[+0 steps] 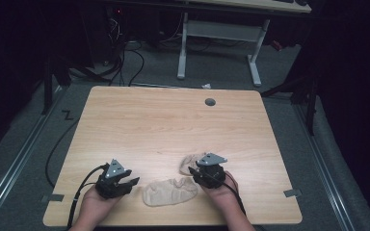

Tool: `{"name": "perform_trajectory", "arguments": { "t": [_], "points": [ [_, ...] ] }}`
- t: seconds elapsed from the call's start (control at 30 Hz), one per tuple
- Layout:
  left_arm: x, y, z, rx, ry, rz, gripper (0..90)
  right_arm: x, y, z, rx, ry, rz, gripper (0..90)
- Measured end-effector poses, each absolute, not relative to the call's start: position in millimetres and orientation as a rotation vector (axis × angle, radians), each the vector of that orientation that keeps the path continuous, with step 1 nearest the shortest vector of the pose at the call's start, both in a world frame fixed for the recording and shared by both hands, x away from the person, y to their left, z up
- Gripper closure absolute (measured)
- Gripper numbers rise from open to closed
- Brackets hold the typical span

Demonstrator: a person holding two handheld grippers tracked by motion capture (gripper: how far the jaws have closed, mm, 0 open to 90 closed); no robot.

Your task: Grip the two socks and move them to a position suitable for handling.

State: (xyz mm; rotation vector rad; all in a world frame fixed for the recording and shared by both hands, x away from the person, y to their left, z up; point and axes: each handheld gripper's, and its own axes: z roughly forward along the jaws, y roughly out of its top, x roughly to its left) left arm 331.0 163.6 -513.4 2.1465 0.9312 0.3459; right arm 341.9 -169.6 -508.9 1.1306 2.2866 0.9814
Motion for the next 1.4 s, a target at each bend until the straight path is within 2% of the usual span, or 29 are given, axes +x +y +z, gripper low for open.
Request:
{"name": "perform_trajectory", "arguments": {
  "t": [0.17, 0.23, 0.3, 0.37, 0.9, 1.4],
  "points": [
    [332, 164, -514, 2.148, 0.932, 0.347, 55.4, 352, -163, -519, 1.169, 2.294, 0.882, 63.3],
    [332, 164, -514, 2.149, 0.932, 0.346, 55.4, 354, -163, -522, 1.179, 2.3, 0.867, 68.9],
    [332, 163, -514, 2.148, 0.931, 0.345, 55.4, 353, -163, -521, 1.169, 2.303, 0.884, 81.3],
    [331, 163, -514, 2.15, 0.928, 0.349, 55.2, 352, -164, -520, 1.158, 2.295, 0.902, 88.3],
    [332, 164, -513, 2.142, 0.93, 0.354, 55.3, 337, -195, -490, 1.185, 2.118, 1.091, 88.7],
    [336, 155, -510, 2.139, 0.904, 0.354, 55.3, 339, -252, -498, 1.396, 1.988, 1.091, 88.3]
  ]
}}
